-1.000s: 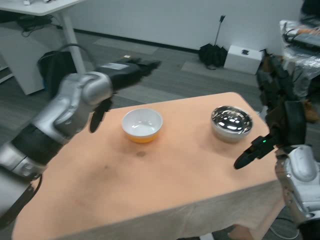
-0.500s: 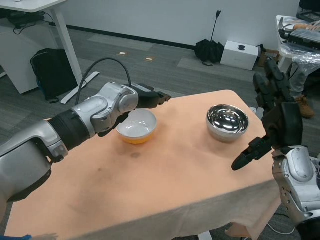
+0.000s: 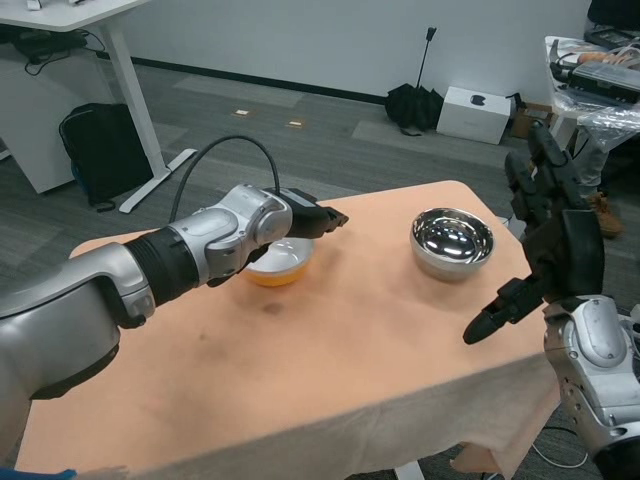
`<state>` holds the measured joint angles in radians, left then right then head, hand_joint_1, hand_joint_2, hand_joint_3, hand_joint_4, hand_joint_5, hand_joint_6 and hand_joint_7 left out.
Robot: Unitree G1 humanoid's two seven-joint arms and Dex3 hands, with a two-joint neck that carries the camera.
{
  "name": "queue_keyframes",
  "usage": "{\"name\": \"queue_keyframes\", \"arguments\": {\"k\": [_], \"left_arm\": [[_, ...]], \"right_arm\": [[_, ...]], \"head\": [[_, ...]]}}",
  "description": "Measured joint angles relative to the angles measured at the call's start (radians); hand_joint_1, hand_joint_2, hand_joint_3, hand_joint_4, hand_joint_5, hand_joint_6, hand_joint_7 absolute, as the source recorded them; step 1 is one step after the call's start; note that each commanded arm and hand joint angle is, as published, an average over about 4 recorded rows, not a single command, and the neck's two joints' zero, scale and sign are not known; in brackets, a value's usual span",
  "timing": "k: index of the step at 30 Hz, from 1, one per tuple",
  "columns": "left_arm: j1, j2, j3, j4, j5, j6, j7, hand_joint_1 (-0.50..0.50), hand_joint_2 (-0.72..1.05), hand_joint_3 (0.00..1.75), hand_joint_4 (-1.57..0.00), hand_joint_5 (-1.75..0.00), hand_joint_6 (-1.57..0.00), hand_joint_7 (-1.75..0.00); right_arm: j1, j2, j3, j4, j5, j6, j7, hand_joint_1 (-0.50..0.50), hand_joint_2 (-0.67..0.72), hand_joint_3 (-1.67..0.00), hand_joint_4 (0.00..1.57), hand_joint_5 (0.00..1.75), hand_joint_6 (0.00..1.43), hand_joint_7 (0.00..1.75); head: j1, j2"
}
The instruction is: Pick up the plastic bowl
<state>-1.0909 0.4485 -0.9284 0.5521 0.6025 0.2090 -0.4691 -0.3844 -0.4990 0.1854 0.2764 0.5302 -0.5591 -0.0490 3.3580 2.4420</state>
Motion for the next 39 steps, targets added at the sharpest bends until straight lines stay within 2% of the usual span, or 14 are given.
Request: {"name": "queue_keyframes", "arguments": {"k": [10,16,22,33,39], "left_arm": [[0.0,-0.001,-0.003,-0.002,-0.004,0.072,-0.015,-0.48,-0.72,0.09,0.0,0.0,0.0,0.0],[0.009,0.001,0.044,-0.015,0.006,0.091,-0.027,-0.48,-0.72,0.09,0.0,0.0,0.0,0.0],[0.035,0.006,0.088,-0.03,0.018,0.11,-0.028,-0.48,-0.72,0.09,0.0,0.0,0.0,0.0],[0.1,0.01,0.107,-0.064,0.027,0.134,-0.037,-0.48,-0.72,0.09,0.0,0.0,0.0,0.0],[0.111,0.01,0.111,-0.064,0.026,0.137,-0.037,-0.5,-0.72,0.09,0.0,0.0,0.0,0.0]], "right_arm": [[0.0,-0.009,0.005,0.0,0.014,-0.002,0.0,-0.38,0.72,0.0,0.0,0.0,0.0,0.0],[0.0,-0.011,0.008,0.001,0.019,-0.003,0.001,-0.38,0.72,0.0,0.0,0.0,0.0,0.0],[0.0,-0.012,0.009,0.002,0.02,-0.003,0.001,-0.38,0.72,0.0,0.0,0.0,0.0,0.0],[0.0,-0.012,0.013,0.003,0.022,-0.003,0.001,-0.38,0.72,0.0,0.0,0.0,0.0,0.0],[-0.001,-0.012,0.023,0.004,0.023,-0.003,0.001,-0.38,0.72,0.0,0.0,0.0,0.0,0.0]], "head": [[0.007,-0.007],[0.01,-0.009],[0.012,-0.012],[0.024,-0.026],[0.029,-0.026]]}}
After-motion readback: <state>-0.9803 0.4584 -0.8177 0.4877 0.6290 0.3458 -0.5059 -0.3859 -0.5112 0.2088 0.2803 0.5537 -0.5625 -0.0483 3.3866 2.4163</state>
